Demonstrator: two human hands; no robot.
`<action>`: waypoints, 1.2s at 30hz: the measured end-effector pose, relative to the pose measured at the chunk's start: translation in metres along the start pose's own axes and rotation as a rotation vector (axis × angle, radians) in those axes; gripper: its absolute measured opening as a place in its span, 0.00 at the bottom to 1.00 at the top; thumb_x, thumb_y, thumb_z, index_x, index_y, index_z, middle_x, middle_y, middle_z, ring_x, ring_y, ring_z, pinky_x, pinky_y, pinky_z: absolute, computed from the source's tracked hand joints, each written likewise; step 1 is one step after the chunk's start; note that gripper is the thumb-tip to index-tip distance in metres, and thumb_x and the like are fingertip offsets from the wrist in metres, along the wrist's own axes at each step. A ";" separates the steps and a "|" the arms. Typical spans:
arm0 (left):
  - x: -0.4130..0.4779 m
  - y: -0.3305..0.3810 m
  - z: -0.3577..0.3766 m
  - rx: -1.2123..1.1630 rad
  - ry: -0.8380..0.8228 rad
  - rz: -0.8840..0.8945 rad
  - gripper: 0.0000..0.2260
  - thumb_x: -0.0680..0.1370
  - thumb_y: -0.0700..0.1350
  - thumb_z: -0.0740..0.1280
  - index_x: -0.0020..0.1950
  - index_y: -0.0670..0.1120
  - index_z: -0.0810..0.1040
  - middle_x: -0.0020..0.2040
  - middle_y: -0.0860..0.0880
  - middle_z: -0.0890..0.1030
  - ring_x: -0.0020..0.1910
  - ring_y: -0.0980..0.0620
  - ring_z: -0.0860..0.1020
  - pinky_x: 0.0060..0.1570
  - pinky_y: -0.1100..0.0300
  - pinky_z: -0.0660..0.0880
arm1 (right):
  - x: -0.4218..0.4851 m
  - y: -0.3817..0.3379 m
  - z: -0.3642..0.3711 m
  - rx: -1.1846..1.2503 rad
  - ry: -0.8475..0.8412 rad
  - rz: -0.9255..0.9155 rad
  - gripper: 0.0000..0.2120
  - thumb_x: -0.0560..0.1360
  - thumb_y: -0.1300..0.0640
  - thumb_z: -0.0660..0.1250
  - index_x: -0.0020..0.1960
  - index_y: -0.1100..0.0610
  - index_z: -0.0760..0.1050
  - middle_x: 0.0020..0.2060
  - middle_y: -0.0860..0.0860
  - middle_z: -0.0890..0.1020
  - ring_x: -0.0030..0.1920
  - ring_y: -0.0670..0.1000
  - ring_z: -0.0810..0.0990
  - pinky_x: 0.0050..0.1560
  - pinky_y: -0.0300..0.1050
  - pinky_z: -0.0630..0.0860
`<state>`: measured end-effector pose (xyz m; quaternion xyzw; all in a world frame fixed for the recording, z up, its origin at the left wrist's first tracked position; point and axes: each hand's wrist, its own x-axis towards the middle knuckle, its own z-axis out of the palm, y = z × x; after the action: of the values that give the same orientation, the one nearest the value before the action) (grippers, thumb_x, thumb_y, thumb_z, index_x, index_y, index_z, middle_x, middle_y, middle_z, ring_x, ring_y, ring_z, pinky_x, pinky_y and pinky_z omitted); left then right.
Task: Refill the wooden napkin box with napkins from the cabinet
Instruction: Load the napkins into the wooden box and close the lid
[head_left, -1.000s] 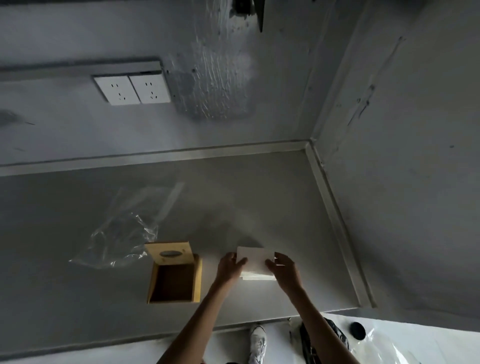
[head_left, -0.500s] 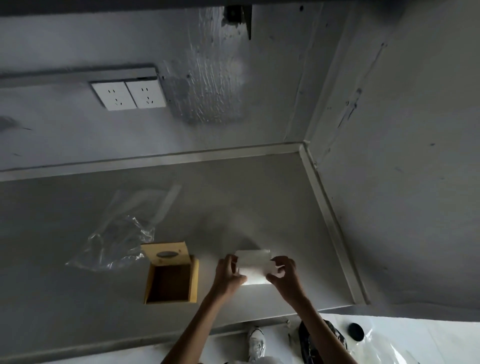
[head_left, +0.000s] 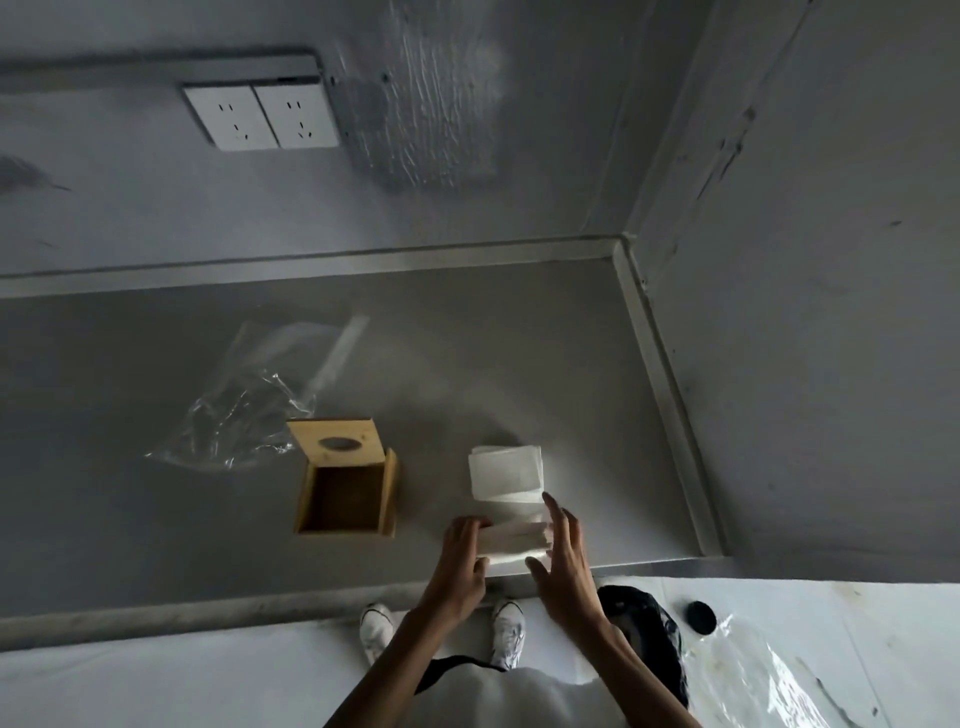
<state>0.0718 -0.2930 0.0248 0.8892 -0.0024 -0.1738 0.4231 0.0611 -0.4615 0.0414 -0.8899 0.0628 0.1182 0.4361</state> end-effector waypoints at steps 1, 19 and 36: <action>0.000 0.002 0.000 -0.010 0.002 -0.008 0.20 0.74 0.34 0.64 0.65 0.44 0.68 0.64 0.47 0.68 0.64 0.54 0.67 0.63 0.67 0.62 | 0.001 0.001 0.001 0.011 -0.008 -0.013 0.43 0.70 0.70 0.69 0.77 0.50 0.52 0.69 0.51 0.63 0.65 0.49 0.68 0.65 0.45 0.71; 0.005 0.008 0.012 -0.100 0.008 0.090 0.26 0.73 0.31 0.63 0.69 0.46 0.64 0.67 0.49 0.64 0.66 0.52 0.67 0.67 0.61 0.66 | -0.015 -0.020 -0.002 0.481 -0.187 0.249 0.44 0.72 0.79 0.61 0.78 0.56 0.43 0.75 0.57 0.56 0.65 0.65 0.70 0.65 0.59 0.62; 0.004 -0.011 0.011 0.031 0.006 0.096 0.26 0.71 0.27 0.58 0.67 0.44 0.65 0.65 0.47 0.64 0.62 0.58 0.64 0.64 0.74 0.62 | 0.007 -0.001 0.021 -0.604 -0.074 -0.296 0.33 0.64 0.59 0.78 0.67 0.53 0.71 0.64 0.50 0.78 0.72 0.55 0.67 0.74 0.57 0.61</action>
<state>0.0711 -0.2945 0.0089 0.8950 -0.0464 -0.1508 0.4173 0.0647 -0.4443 0.0279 -0.9735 -0.1208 0.0993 0.1670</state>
